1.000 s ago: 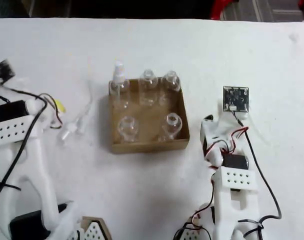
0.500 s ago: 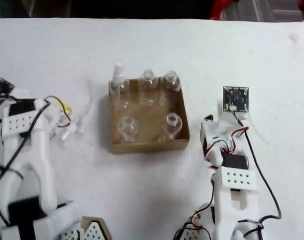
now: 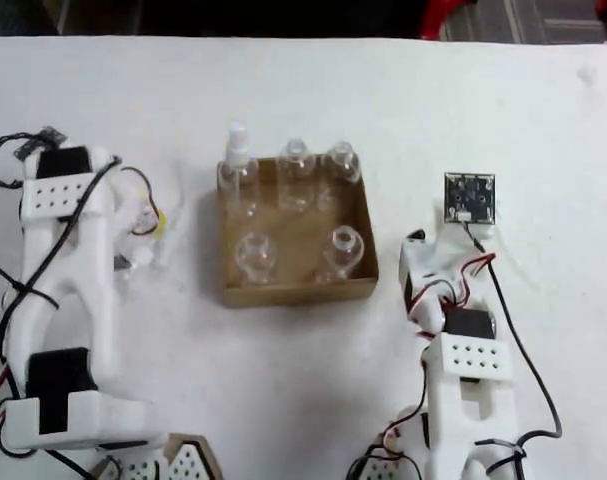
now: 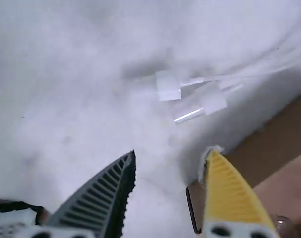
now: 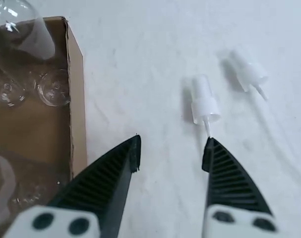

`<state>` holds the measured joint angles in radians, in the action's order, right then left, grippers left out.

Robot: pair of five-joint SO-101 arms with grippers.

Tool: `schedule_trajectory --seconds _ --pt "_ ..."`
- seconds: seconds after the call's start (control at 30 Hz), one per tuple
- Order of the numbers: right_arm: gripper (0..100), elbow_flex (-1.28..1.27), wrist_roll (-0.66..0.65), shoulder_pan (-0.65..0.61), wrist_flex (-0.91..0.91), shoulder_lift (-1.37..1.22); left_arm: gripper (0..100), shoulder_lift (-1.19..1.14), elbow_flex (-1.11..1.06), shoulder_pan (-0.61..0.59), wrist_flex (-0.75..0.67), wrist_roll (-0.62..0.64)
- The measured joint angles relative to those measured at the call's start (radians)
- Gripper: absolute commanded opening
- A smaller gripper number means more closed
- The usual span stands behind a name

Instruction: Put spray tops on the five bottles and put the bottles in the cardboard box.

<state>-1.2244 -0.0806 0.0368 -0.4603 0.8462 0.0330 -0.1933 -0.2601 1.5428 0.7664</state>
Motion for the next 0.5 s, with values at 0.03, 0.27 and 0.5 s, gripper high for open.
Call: schedule_trajectory --seconds 0.03,0.27,0.5 --pt "18.3 0.000 0.000 0.000 0.000 0.000 2 0.000 -0.005 0.008 -0.012 -0.002" --pt "18.3 0.000 0.000 0.002 0.000 0.000 2 -0.003 -0.100 0.071 -0.147 -0.106" --pt "18.3 0.000 0.000 0.003 0.000 0.000 2 -0.025 -0.114 0.087 -0.244 -0.112"
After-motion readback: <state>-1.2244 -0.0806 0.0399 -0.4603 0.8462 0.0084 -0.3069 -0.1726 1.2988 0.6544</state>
